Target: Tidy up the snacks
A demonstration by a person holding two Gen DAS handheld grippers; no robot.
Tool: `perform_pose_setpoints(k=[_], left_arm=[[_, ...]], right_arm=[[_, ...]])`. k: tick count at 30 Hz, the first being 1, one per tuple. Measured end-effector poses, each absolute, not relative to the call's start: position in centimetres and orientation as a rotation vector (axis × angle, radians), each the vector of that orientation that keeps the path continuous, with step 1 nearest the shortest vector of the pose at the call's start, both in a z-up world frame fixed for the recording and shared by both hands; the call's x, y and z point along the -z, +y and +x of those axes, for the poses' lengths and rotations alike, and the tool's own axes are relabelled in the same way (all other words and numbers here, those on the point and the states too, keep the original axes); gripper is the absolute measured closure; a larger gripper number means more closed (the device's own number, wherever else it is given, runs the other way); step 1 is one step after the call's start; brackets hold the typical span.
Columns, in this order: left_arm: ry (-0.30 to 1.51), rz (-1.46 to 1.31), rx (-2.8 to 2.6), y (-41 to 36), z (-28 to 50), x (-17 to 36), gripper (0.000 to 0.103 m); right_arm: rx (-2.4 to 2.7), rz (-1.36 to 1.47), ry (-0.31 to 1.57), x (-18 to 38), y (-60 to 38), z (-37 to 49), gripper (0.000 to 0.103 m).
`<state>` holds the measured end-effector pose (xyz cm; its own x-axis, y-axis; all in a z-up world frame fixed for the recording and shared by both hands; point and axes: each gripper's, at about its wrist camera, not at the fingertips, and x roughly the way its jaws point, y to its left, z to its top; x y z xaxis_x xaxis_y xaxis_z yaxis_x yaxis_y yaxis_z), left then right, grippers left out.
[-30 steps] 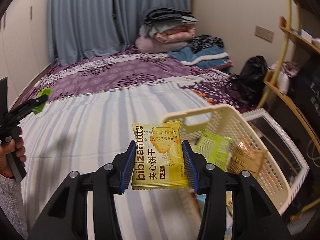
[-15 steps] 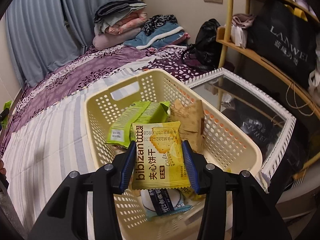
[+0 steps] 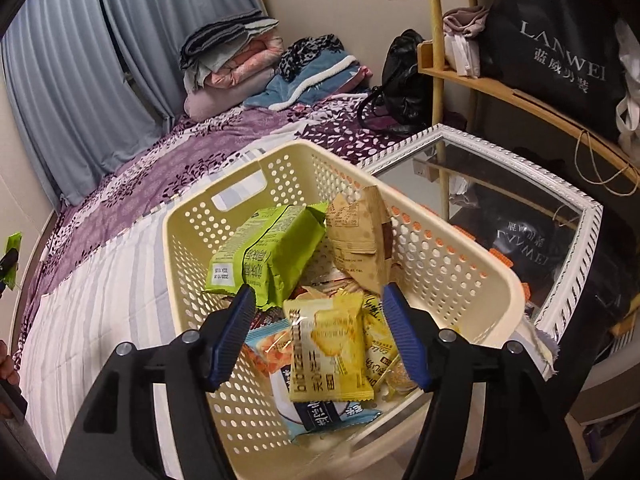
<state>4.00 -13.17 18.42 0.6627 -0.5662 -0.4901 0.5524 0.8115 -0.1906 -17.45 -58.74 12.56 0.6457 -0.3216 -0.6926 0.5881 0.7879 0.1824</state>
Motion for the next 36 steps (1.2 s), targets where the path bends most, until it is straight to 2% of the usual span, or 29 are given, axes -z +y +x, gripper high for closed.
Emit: perform_pose_setpoints(k=[3,11,12,21,29,32,34,36], left_arm=[[0.563,0.002,0.667,-15.0,2.6,-18.7,0.043],[0.598,0.088,0.811,-22.4,-1.2,-18.2,0.043],[0.602,0.094,0.83,-23.3,-1.6,-18.1,0.043],[0.604,0.215,1.018,-31.6,-6.5,-17.7,0.043],[0.712,0.277,0.988,-31.3,-5.7,-14.2,0.043],[0.792,0.295,1.002,-30.7,-5.3,-11.6,0.041],[0.832,0.303,1.015,-30.4,-4.9,-9.8,0.03],[0.864,0.317,1.014,-30.4,-4.8,-8.3,0.029]], right_arm=[[0.545,0.396,0.658,-12.9,-58.7,-18.1,0.036],[0.583,0.298,0.545,-14.6,-58.0,-20.1,0.027],[0.586,0.288,0.53,-14.8,-58.0,-20.3,0.023],[0.583,0.265,0.485,-14.7,-58.5,-21.8,0.023],[0.55,0.314,0.449,-14.4,-59.1,-22.6,0.02],[0.538,0.323,0.452,-14.2,-59.2,-22.4,0.02],[0.532,0.326,0.45,-14.2,-59.1,-22.4,0.019],[0.53,0.33,0.442,-14.4,-59.2,-22.5,0.016]])
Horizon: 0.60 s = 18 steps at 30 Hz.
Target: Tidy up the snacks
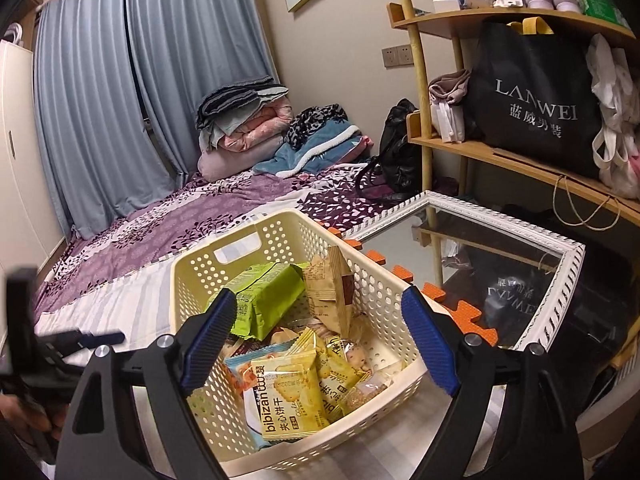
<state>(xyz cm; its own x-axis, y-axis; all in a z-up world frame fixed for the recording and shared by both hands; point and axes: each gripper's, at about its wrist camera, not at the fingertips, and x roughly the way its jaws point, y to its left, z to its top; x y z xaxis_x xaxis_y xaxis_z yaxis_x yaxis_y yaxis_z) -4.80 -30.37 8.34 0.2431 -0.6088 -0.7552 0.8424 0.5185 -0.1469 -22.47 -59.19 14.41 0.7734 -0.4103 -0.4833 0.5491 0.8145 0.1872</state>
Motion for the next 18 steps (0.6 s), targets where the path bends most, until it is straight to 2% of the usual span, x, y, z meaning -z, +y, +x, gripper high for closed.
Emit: perform_pose_setpoints(k=[8,18], left_arm=[[0.918,0.401,1.073,-31.5,-5.2,-4.1,0.028],[0.903,0.485,1.112,-32.4,-6.7,-2.9,0.028]], right_arm=[[0.53,0.338,0.44,-14.7,-59.3,-22.8,0.011],[0.526,0.353,0.451,-14.3,-59.4,-22.7,0.011]])
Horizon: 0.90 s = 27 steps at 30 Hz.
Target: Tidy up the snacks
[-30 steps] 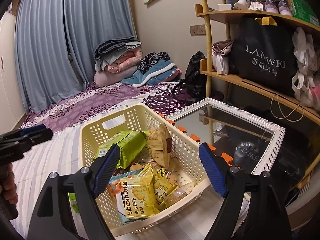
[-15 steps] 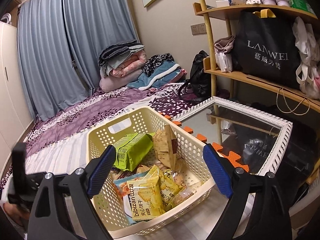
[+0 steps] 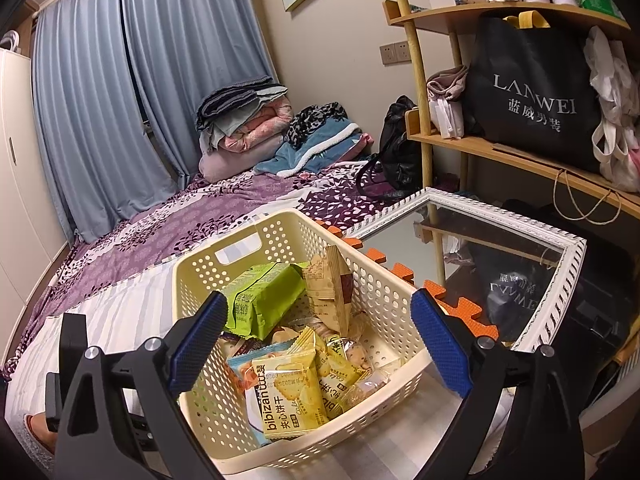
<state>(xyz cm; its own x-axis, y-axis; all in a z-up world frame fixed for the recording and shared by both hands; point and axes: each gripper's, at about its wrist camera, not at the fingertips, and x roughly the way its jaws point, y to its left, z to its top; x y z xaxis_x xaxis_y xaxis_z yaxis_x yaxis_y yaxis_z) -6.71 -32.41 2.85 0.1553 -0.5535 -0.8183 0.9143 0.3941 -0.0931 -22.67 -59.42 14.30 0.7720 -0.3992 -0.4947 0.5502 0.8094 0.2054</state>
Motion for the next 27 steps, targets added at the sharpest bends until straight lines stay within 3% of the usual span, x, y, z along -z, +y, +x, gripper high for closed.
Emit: perform_pose_setpoints(k=[12,27], left_arm=[[0.899,0.42,1.063,-31.1,-6.3,-3.8,0.04],[0.646,0.322,1.107,-32.0,-8.3,-16.1,0.041]], right_arm=[[0.549,0.368,0.441,-14.1,-60.2,-23.6,0.011],[0.568,0.396,0.401,-14.2,-61.3,-25.1,0.011]])
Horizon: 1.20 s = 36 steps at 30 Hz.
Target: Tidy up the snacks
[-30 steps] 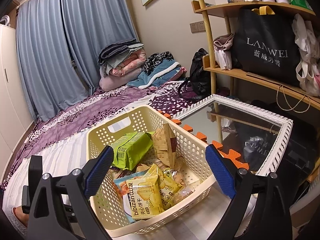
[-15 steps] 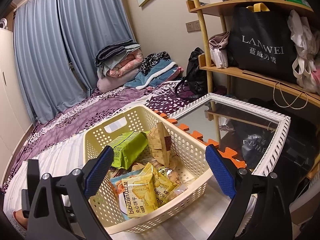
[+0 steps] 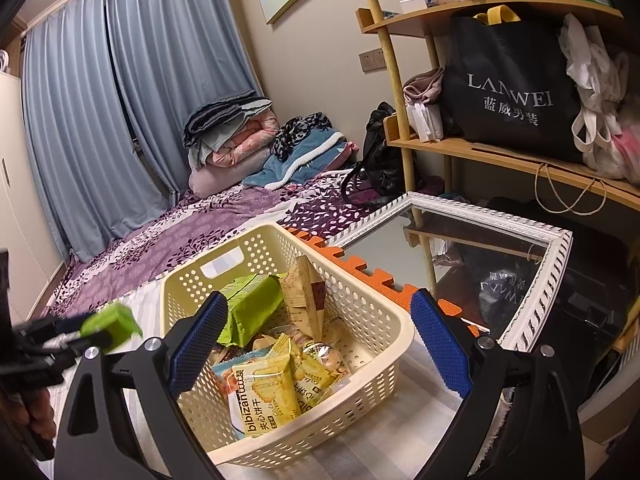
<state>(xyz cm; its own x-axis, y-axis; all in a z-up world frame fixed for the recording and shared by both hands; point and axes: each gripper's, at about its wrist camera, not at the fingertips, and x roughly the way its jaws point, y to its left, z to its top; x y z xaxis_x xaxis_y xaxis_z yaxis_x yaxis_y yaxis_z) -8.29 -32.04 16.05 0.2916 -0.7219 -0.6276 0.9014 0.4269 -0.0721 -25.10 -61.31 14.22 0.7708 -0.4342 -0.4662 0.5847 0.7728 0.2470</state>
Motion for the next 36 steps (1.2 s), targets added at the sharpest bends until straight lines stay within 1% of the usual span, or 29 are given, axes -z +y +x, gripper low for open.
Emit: perform_pose_setpoints(k=[6,11,17,18,19,22,24,26,27,30,33,36], left_arm=[[0.605,0.384,1.205,-36.6,-10.6,-16.9,0.041],[0.653,0.4,1.259,-40.2,-11.4,-15.3,0.041],[0.688,0.434,1.272,-42.6,-11.9,-13.4,0.04],[0.69,0.441,1.27,-42.8,-12.0,-13.3,0.036],[0.689,0.442,1.264,-42.8,-12.0,-13.3,0.029],[0.68,0.426,1.253,-42.2,-11.9,-13.5,0.02],[0.676,0.422,1.234,-41.7,-11.6,-13.8,0.019],[0.675,0.418,1.193,-41.1,-11.2,-14.0,0.011],[0.672,0.411,1.171,-40.8,-11.0,-14.2,0.005],[0.671,0.389,1.126,-39.8,-10.4,-14.8,0.005],[0.646,0.405,1.056,-38.8,-10.2,-15.3,0.003],[0.612,0.434,0.999,-38.0,-10.5,-15.8,0.003]], right_arm=[[0.574,0.407,0.398,-13.9,-61.8,-25.9,0.011],[0.598,0.424,0.398,-13.6,-62.5,-26.9,0.011],[0.612,0.441,0.405,-13.1,-63.1,-27.4,0.011],[0.612,0.441,0.405,-13.1,-63.2,-27.5,0.011],[0.612,0.442,0.405,-13.1,-63.2,-27.5,0.011],[0.616,0.443,0.402,-13.1,-63.4,-27.6,0.011],[0.616,0.444,0.4,-13.3,-63.3,-27.5,0.011],[0.612,0.435,0.4,-13.5,-63.0,-27.4,0.011],[0.607,0.429,0.402,-13.6,-62.7,-27.3,0.011],[0.595,0.411,0.409,-14.1,-62.0,-27.1,0.011],[0.583,0.39,0.416,-14.8,-61.1,-26.9,0.005],[0.581,0.364,0.435,-15.3,-60.1,-26.6,0.005]])
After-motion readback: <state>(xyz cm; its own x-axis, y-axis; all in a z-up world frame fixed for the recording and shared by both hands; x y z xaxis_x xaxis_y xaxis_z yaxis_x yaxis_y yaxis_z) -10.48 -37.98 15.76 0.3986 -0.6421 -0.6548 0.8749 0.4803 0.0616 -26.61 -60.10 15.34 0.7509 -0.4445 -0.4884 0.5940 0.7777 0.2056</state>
